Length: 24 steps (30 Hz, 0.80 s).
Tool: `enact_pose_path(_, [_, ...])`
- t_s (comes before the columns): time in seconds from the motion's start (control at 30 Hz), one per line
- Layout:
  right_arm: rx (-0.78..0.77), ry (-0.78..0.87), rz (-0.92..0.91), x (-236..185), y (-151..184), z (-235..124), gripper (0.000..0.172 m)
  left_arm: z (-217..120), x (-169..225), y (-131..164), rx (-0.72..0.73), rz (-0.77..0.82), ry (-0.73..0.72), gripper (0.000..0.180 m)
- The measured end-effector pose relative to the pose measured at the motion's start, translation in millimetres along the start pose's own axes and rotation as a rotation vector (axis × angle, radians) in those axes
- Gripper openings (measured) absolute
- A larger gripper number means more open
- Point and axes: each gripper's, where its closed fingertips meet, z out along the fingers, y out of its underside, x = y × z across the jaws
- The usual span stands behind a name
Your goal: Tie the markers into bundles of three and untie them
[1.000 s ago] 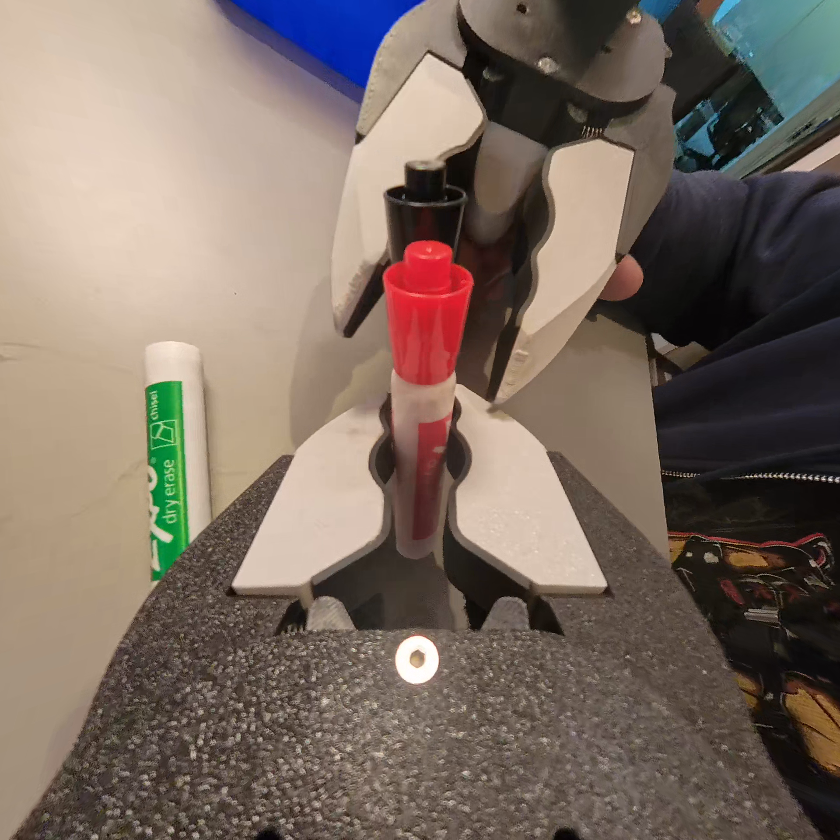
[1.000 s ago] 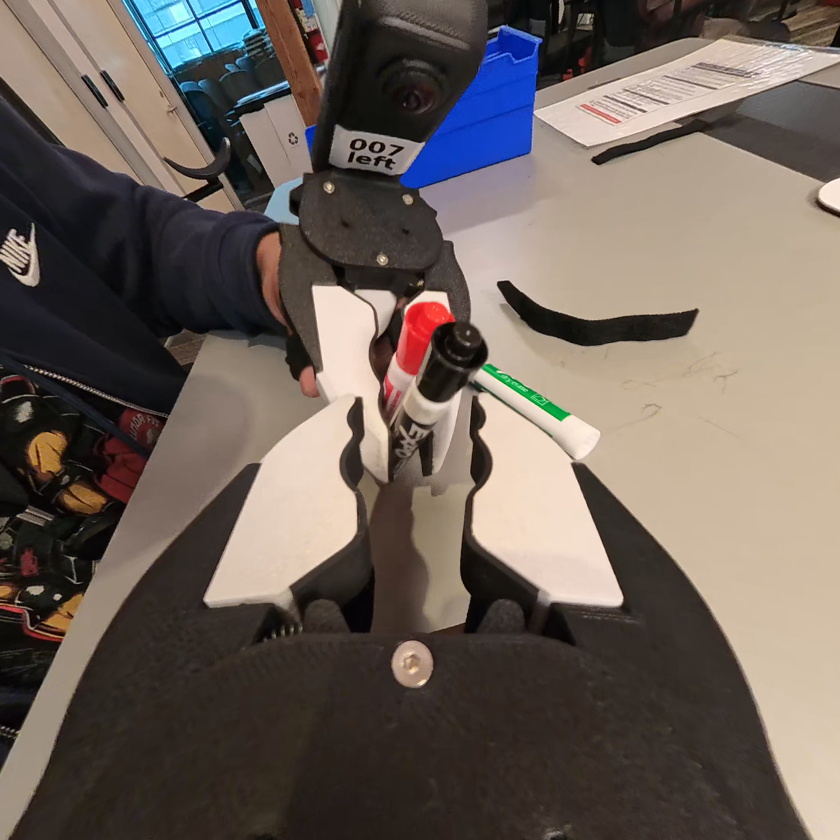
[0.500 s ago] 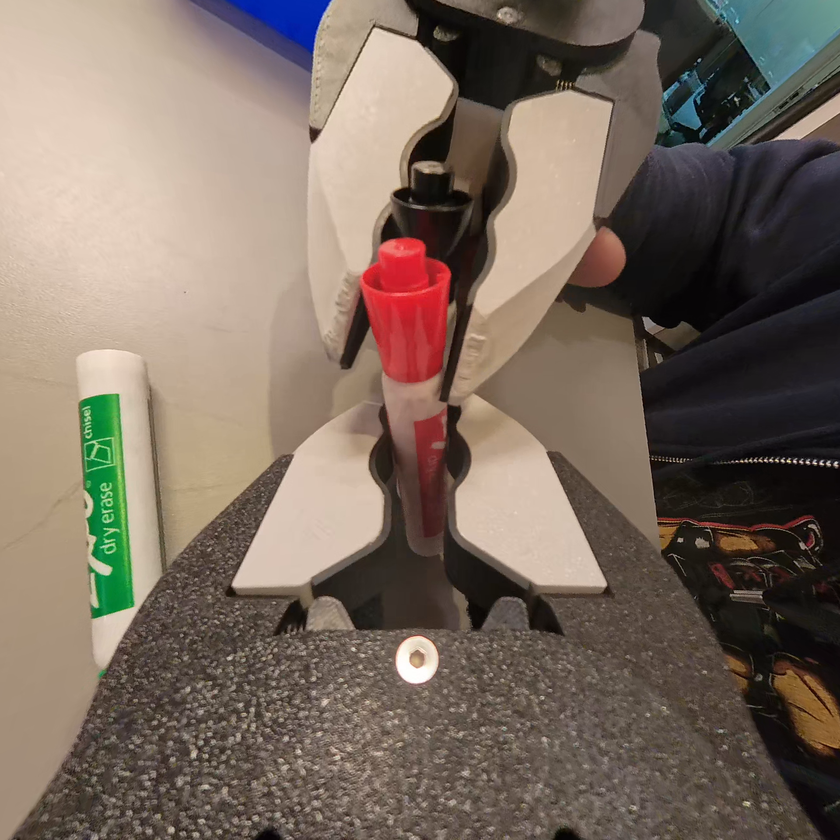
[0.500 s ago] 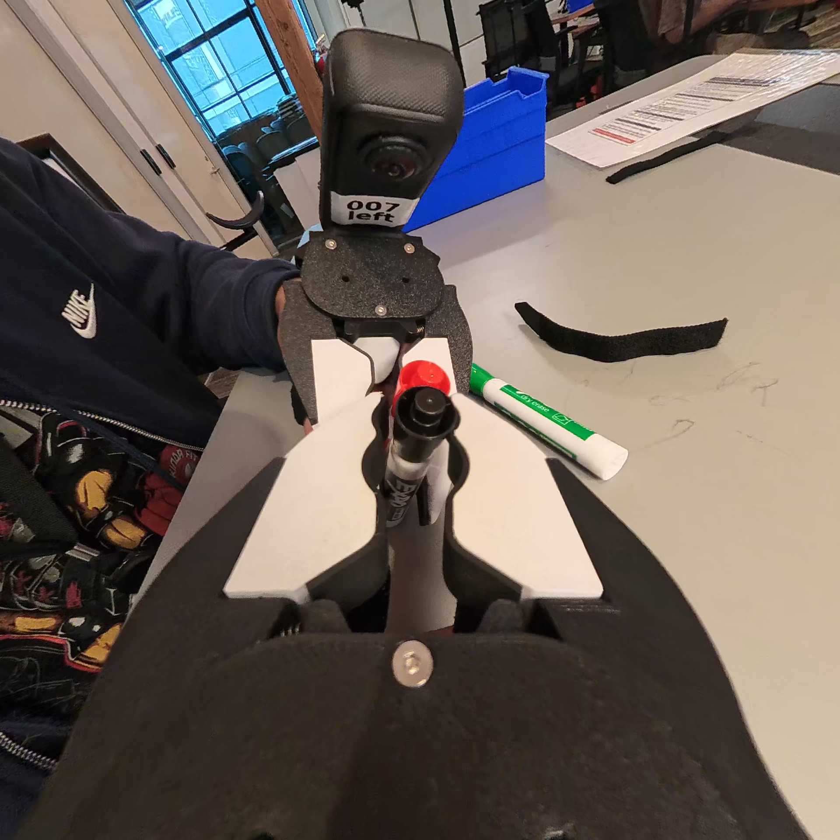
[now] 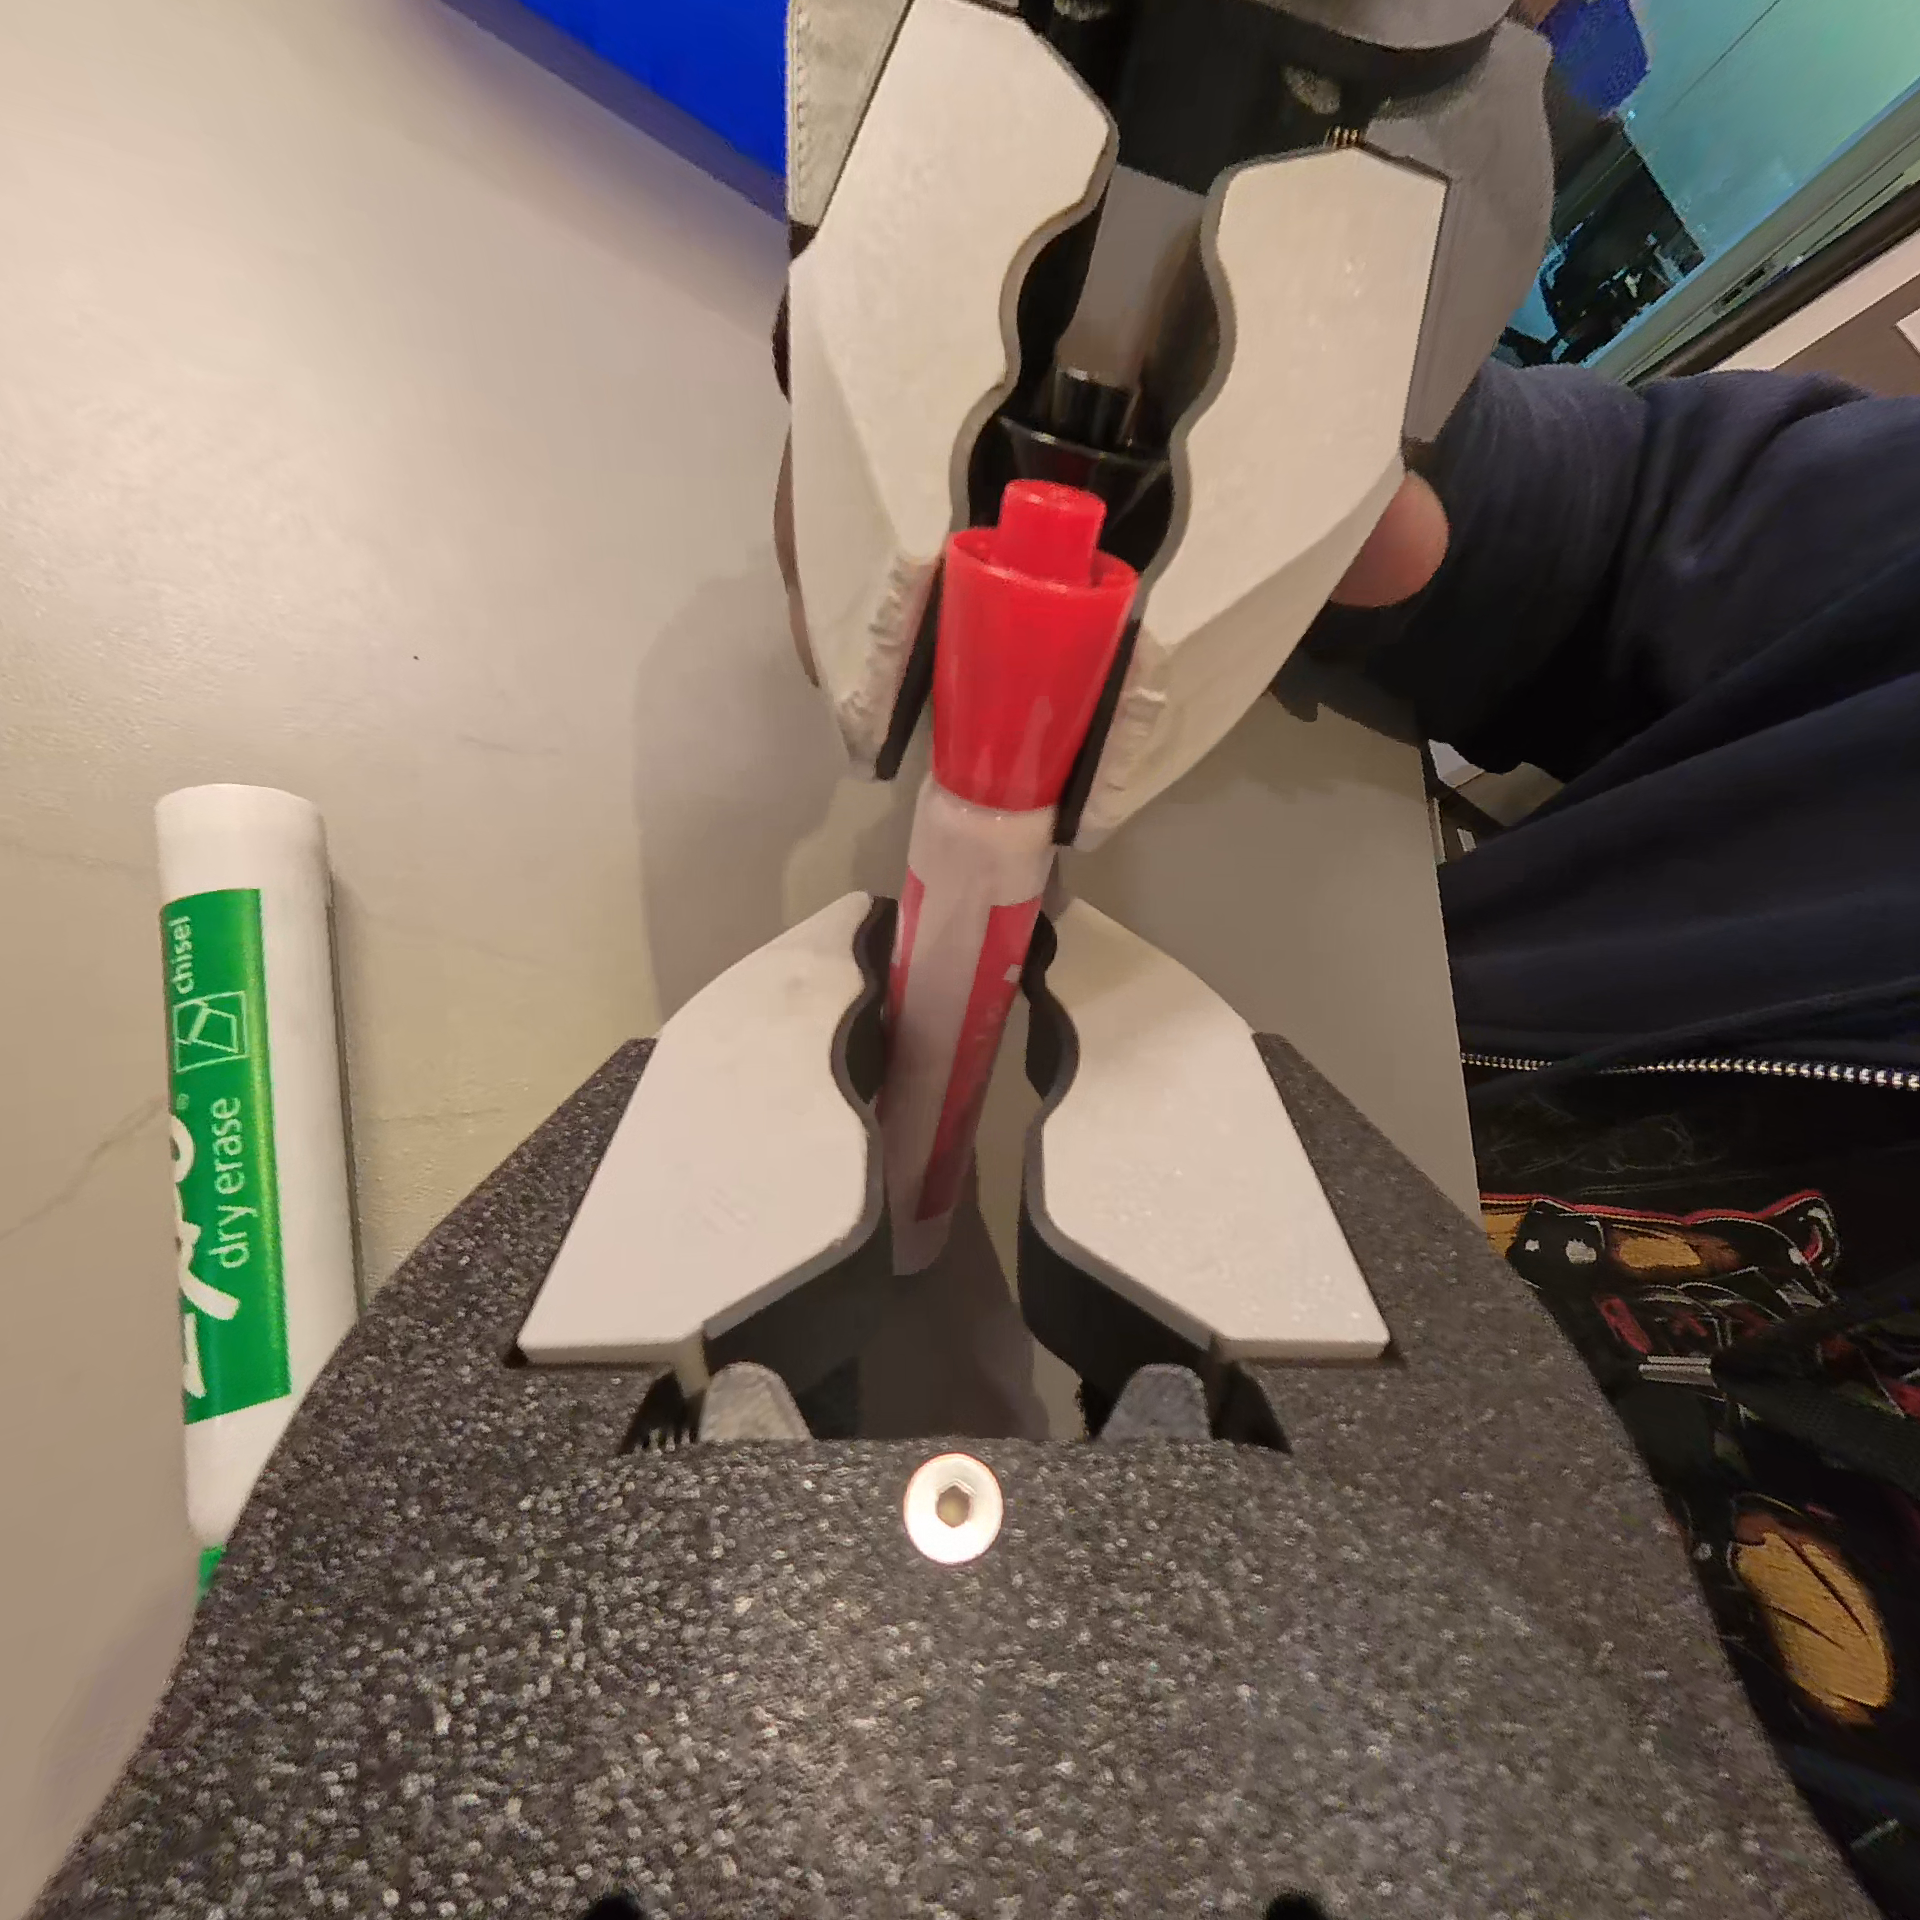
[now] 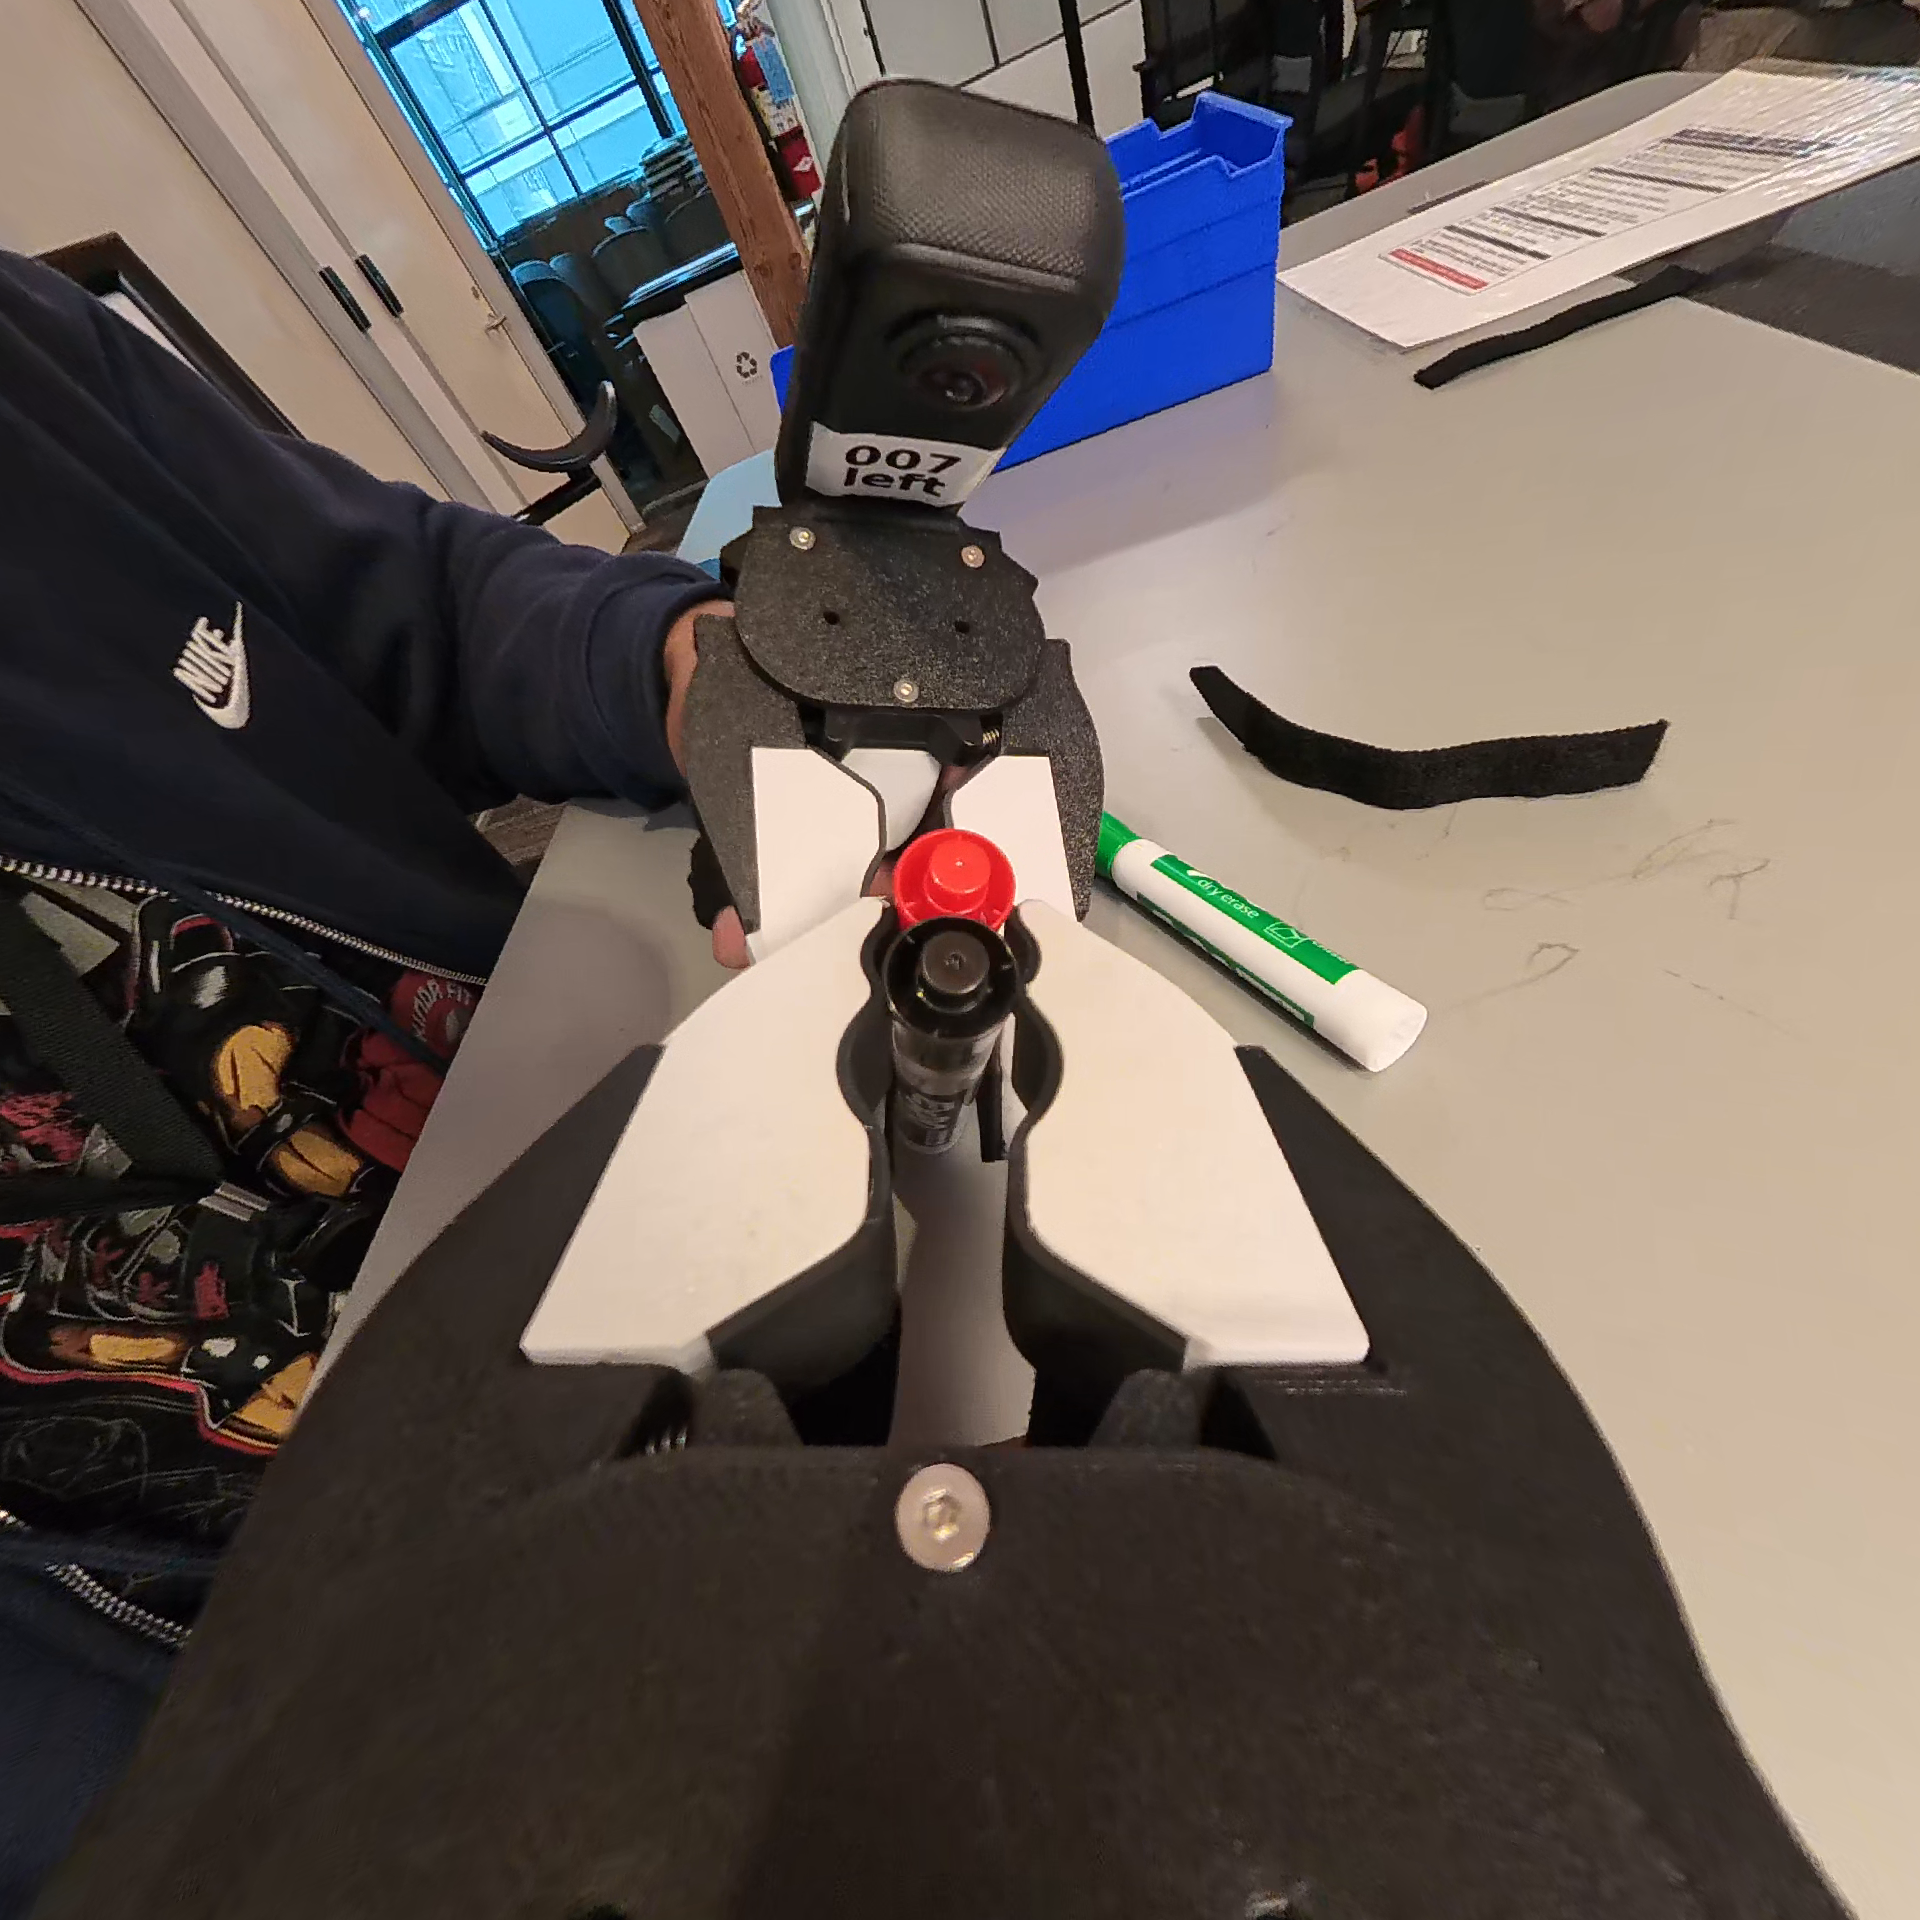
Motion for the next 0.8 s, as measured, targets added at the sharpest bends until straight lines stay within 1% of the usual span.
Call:
enact_pose_path(0.43, [0.040, -0.031, 0.101, 5.5, -2.4, -6.1, 0.020, -0.5, 2.1, -1.6, 0.015, -0.008, 0.005, 0.020])
enact_pose_path(0.57, [0.062, -0.032, 0.115, 6.3, -4.3, -6.1, 0.021, -1.2, 5.4, -3.0, 0.030, -0.039, 0.031, 0.020])
enact_pose_path(0.67, [0.081, -0.019, 0.130, 9.2, -6.7, -7.4, 0.023, -3.2, 5.9, -6.8, 0.062, -0.071, 0.051, 0.020])
enact_pose_path(0.8, [0.103, -0.013, 0.154, 12.2, -9.6, -9.9, 0.035, -6.9, 1.3, -10.3, 0.100, -0.110, 0.054, 0.020])
